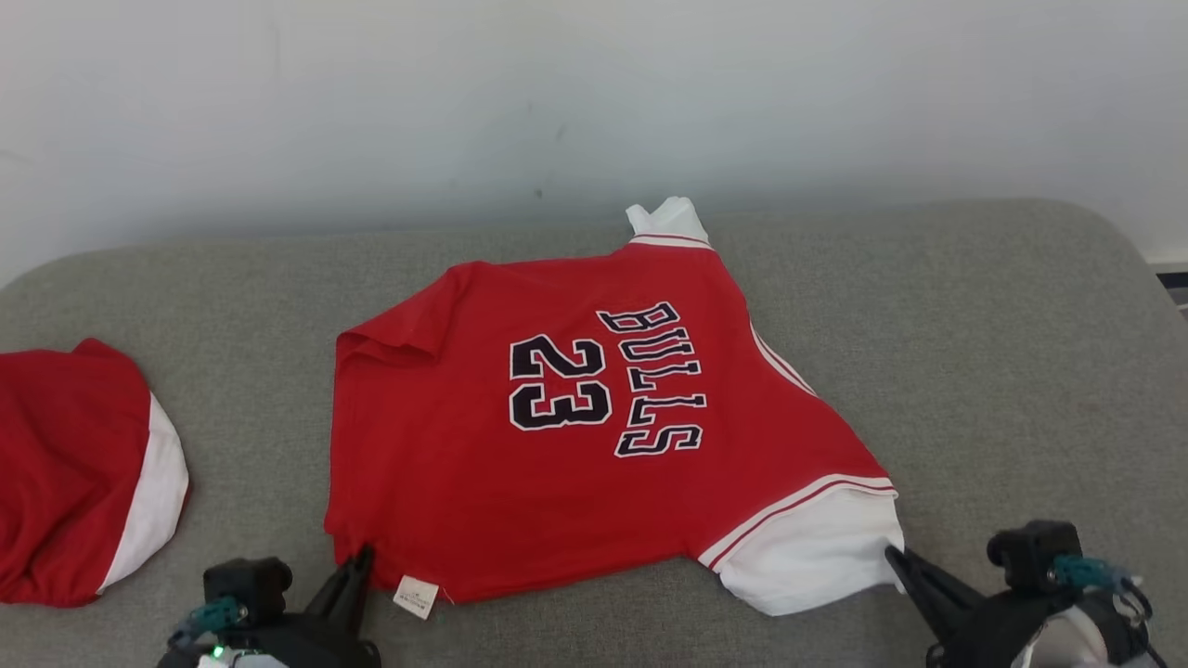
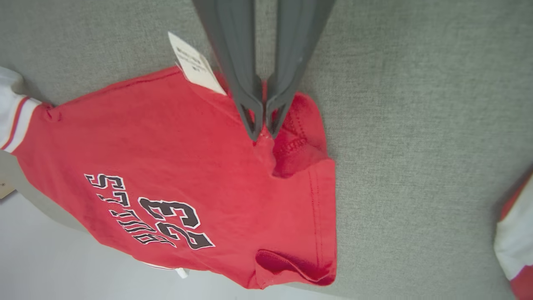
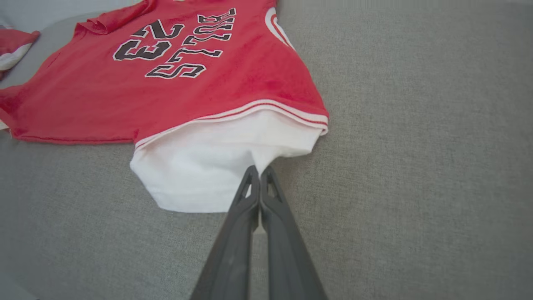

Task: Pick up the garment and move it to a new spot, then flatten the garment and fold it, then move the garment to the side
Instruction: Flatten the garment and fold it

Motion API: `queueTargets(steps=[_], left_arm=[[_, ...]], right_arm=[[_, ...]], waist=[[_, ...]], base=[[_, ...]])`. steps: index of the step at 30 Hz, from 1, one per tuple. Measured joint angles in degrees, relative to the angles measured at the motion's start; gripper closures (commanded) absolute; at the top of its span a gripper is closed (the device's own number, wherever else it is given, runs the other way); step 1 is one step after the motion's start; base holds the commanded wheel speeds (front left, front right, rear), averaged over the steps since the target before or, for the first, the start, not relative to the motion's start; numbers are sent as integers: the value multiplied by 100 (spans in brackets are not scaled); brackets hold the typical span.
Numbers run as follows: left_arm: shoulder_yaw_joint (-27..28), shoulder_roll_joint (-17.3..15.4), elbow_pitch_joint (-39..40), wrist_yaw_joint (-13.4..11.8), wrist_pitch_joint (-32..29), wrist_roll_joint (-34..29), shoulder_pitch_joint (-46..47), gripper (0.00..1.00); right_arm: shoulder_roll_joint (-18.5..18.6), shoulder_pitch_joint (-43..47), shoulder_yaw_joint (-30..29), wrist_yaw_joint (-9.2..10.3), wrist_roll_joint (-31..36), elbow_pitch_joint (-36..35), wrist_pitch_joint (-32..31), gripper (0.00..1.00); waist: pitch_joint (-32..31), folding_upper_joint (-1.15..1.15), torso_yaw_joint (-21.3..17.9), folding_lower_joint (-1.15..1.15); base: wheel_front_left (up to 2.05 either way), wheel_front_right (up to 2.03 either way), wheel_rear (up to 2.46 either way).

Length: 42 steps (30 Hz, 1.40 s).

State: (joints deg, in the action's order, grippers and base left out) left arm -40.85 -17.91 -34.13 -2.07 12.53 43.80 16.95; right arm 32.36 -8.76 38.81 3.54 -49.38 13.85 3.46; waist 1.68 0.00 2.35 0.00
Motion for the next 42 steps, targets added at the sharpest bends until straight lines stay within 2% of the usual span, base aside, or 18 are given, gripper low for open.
queueTargets(steps=[4, 7, 11, 14, 16, 18, 20, 22, 25, 27, 30, 35, 42], left_arm=[[11, -64, 101, 70, -211, 11, 307, 100], [35, -58, 156, 220, -468, 60, 748, 100], [47, -29, 115, 460, -1005, 65, 1812, 100], [341, -75, -63, 594, -1414, 138, 3087, 100], [624, -166, -133, 564, -1479, 103, 4168, 100], [988, -259, 64, 441, -1234, -48, 5140, 100], [1459, -197, 509, 411, -887, 164, 5724, 100], [1321, -225, 617, 500, -837, -34, 5930, 100], [1249, -245, 316, 570, -606, 3, 5364, 100], [1209, -232, -31, 619, -466, 109, 4612, 100], [1062, -102, -444, 670, -372, 225, 3668, 100], [855, 170, -723, 751, -230, 416, 2888, 100], [750, 183, -815, 770, -108, 461, 2229, 100]], right_arm=[[-11, -442, -38, 0, -2, -57, -224, 100], [-101, -928, 18, -2, 20, -51, -508, 100], [-602, -2084, 102, -147, 33, 75, -971, 100], [-1027, -3554, -70, -266, 23, 398, -1260, 100], [-1400, -4619, -743, -332, 188, 505, -1178, 100], [-1723, -5501, -1416, -210, 293, 554, -762, 100], [-1704, -6257, -1422, -165, 319, 569, -443, 100], [-1548, -6605, -1212, -390, 536, 514, -230, 100], [-1486, -6253, -892, -790, 627, 778, 65, 100], [-1428, -5526, -720, -910, 628, 1127, 190, 100], [-1301, -4629, -604, -938, 613, 1419, 383, 100], [-1123, -3700, -552, -973, 428, 1546, 744, 100], [-1122, -2845, -486, -1010, 266, 1546, 873, 100]], waist=[[194, 0, -16, 0], [379, 0, -44, 0], [666, 1, -91, 1], [897, 1, -129, 2], [1057, 1, -157, 3], [1216, 1, -181, 3], [1381, 0, -196, 1], [1546, -1, -197, -1], [1749, 1, -173, 1], [1804, 2, -132, 5], [1749, 3, -100, 2], [1409, 1, -45, -1], [1027, 1, -21, -1]], base=[[0, 0, 0], [0, 0, 0], [0, 0, 0], [0, 0, 0], [0, 0, 0], [0, 0, 0], [0, 0, 0], [0, 0, 0], [0, 0, 0], [0, 0, 0], [0, 0, 0], [0, 0, 0], [0, 0, 0]])
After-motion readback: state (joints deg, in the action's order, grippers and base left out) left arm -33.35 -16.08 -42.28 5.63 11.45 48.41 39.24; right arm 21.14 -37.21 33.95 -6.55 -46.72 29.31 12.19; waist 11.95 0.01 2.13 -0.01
